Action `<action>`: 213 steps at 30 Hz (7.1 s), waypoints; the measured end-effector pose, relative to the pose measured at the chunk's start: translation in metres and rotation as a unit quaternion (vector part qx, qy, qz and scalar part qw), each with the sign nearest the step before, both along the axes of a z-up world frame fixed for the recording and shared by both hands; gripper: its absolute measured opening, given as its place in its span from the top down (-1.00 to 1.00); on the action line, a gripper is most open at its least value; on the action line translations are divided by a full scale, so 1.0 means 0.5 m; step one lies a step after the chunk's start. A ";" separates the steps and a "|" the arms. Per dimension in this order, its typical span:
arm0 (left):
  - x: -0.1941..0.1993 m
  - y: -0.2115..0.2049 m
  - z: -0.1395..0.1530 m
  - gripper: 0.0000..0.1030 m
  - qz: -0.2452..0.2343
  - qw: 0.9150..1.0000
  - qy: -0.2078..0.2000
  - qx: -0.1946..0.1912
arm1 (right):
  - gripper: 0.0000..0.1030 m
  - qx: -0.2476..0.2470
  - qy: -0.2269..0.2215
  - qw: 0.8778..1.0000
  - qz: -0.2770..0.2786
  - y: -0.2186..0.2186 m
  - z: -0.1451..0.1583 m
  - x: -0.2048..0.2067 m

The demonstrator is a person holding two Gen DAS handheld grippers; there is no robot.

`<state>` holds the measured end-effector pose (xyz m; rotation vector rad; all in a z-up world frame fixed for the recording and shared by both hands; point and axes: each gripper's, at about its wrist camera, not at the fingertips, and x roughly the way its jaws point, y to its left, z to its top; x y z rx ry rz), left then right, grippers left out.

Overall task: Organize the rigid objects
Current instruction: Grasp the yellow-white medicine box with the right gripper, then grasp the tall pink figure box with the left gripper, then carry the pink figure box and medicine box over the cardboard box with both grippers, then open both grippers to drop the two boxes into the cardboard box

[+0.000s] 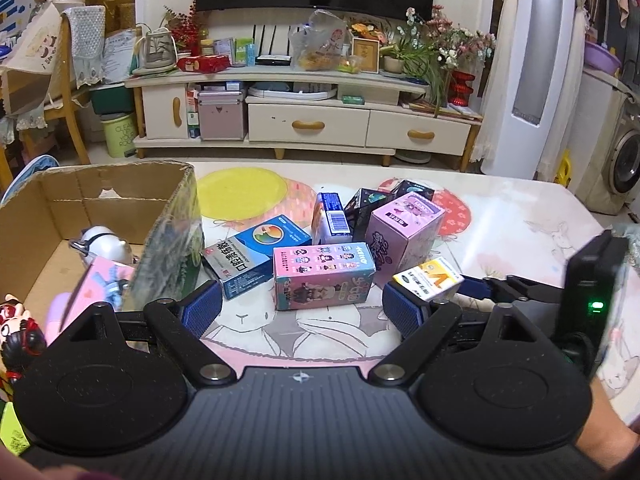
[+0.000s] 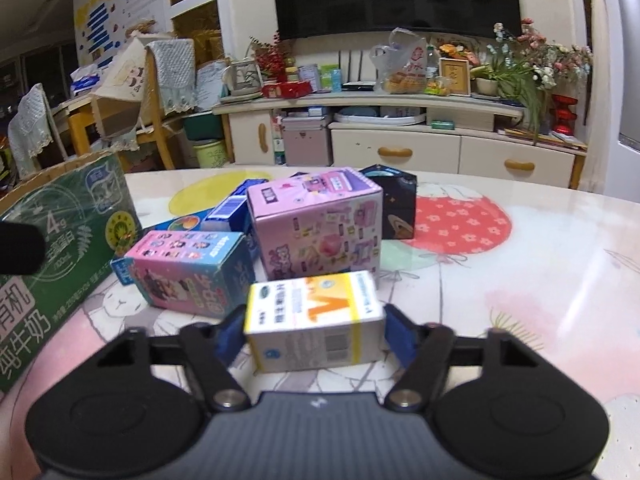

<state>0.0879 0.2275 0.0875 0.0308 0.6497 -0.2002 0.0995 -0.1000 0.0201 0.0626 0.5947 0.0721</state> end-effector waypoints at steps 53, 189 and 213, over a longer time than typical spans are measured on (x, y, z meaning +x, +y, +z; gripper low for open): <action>0.166 -0.136 -0.140 -0.57 0.019 0.998 -0.040 0.038 | -0.87 0.008 0.019 0.999 -0.026 -0.086 -0.010 -0.018; -0.035 0.203 0.045 0.18 0.202 0.977 0.006 -0.065 | -0.31 -0.083 -0.054 0.972 0.213 0.477 0.220 0.033; -0.067 0.175 0.066 -0.98 0.198 0.980 0.001 -0.020 | -0.89 -0.062 -0.111 0.986 0.105 0.375 0.235 -0.047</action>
